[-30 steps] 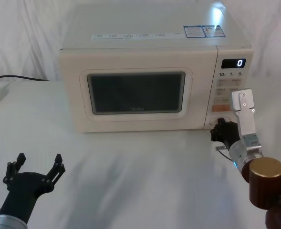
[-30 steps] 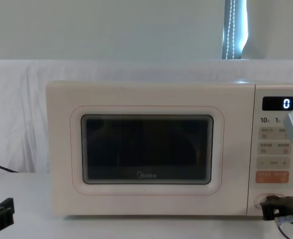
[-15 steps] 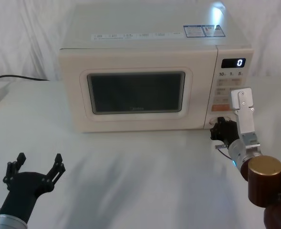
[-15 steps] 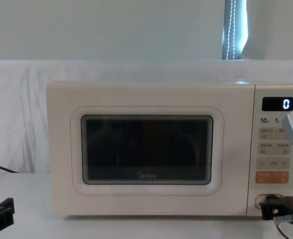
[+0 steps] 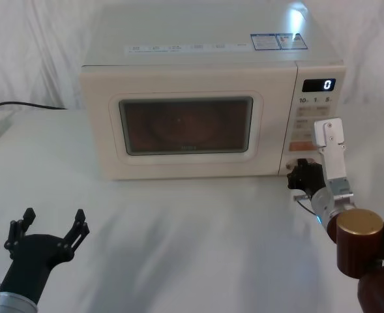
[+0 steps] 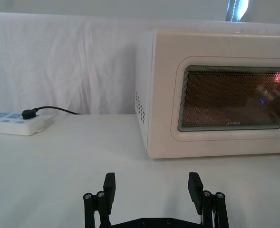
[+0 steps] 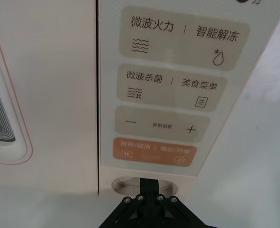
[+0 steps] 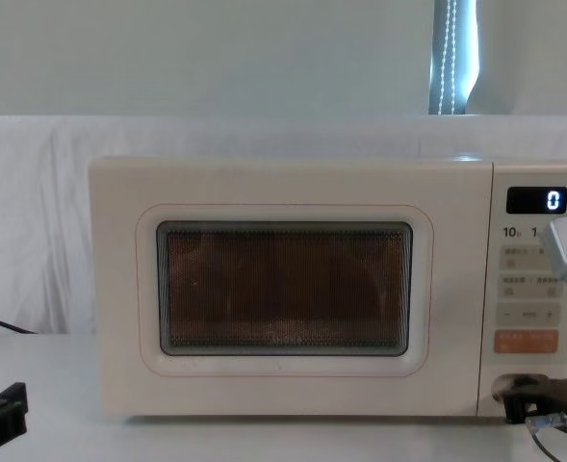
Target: Press the button to open the microwave door with one hand; close the microwave door with the other hand.
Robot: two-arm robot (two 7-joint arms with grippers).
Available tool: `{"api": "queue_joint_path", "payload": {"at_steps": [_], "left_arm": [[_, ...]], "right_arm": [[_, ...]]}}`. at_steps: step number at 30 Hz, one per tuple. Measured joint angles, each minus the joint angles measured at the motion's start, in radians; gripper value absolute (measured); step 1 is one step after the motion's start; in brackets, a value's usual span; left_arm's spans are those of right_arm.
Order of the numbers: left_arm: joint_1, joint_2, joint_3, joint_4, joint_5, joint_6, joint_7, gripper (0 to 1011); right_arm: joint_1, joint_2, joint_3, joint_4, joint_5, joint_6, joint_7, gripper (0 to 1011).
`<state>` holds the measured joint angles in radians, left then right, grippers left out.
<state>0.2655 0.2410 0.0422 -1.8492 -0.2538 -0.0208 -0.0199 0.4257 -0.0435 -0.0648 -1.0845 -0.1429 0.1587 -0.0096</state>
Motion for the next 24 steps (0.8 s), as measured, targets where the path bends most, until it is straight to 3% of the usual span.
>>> {"api": "queue_joint_path", "payload": {"at_steps": [24], "left_arm": [[0.000,0.000,0.000,0.000,0.000,0.000,0.000,1001]], "right_arm": [[0.024,0.001,0.014,0.023,-0.007,-0.001,0.002,0]]}}
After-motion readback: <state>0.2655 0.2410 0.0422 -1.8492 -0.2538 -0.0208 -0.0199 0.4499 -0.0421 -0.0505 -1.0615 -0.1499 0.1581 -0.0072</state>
